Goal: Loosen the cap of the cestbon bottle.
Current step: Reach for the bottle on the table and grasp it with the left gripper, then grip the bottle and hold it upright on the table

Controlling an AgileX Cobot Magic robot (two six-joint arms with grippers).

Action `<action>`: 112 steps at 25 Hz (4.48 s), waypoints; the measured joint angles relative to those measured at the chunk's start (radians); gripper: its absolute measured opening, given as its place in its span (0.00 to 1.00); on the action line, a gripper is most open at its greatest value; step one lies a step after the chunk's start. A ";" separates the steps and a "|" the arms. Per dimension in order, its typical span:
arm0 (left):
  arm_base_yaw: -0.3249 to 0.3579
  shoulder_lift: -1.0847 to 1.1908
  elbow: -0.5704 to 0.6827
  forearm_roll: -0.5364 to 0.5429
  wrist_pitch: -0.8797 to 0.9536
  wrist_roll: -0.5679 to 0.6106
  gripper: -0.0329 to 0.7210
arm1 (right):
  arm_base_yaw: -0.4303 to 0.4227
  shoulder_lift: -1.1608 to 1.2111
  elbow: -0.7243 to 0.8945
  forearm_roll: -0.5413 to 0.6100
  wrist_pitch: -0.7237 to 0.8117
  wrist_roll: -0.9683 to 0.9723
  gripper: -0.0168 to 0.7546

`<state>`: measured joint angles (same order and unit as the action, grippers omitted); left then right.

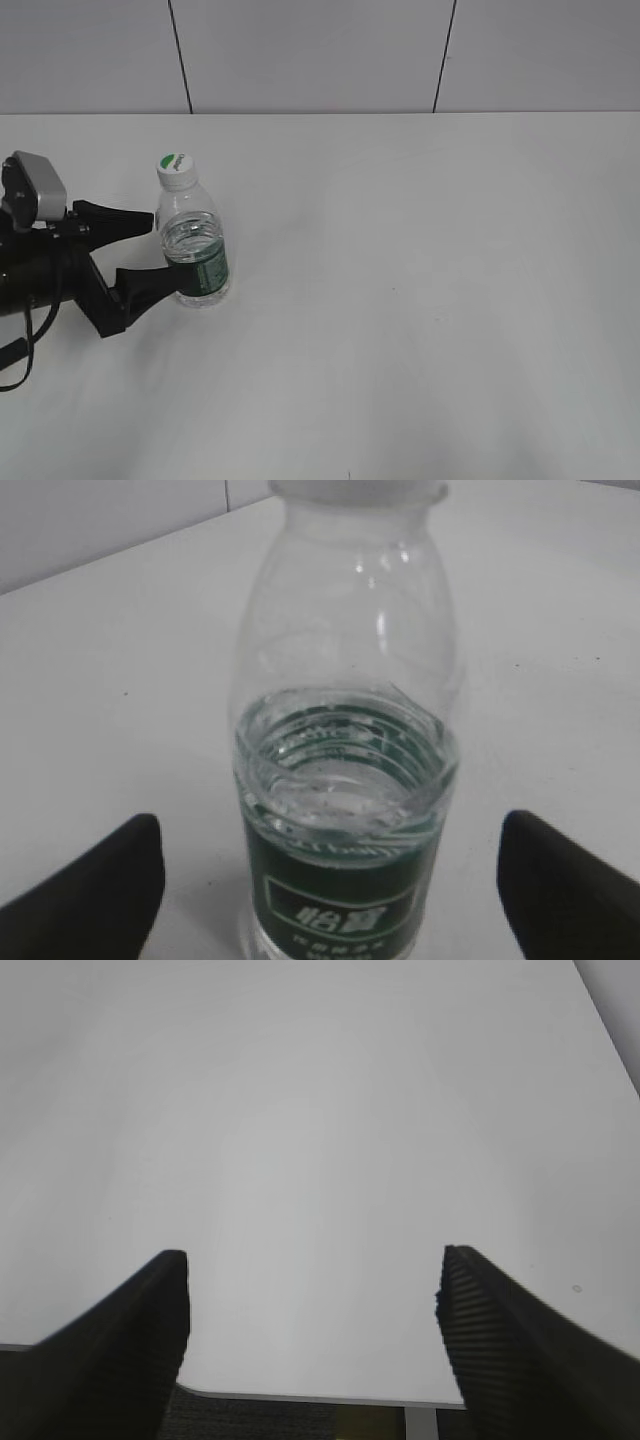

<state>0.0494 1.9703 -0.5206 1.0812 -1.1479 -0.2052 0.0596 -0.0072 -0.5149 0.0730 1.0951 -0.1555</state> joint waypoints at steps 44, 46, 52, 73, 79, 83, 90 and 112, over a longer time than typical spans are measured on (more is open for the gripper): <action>-0.144 0.105 -0.111 0.096 -0.006 -0.013 0.58 | 0.000 0.028 -0.033 0.000 -0.001 0.001 0.78; -0.144 0.105 -0.111 0.091 -0.006 -0.030 0.58 | 0.000 0.079 -0.052 0.000 -0.009 0.001 0.78; -0.155 0.106 -0.154 0.119 0.017 -0.079 0.58 | 0.000 0.251 -0.116 0.000 -0.048 0.001 0.78; -0.398 0.108 -0.284 0.012 0.119 -0.164 0.58 | 0.000 0.957 -0.512 0.102 0.111 -0.055 0.62; -0.452 0.187 -0.384 0.008 0.075 -0.299 0.58 | 0.000 1.104 -0.631 0.131 0.121 -0.060 0.57; -0.467 0.212 -0.434 0.006 0.066 -0.326 0.58 | 0.001 1.180 -0.693 0.160 0.122 -0.061 0.55; -0.535 0.212 -0.453 0.019 0.111 -0.335 0.58 | 0.156 1.311 -0.763 0.134 0.122 -0.063 0.55; -0.569 0.211 -0.456 0.024 0.193 -0.272 0.58 | 0.535 1.717 -1.006 0.116 0.124 0.140 0.54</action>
<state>-0.5198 2.1809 -0.9770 1.1051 -0.9552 -0.4768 0.5950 1.7093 -1.5211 0.1890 1.2188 -0.0152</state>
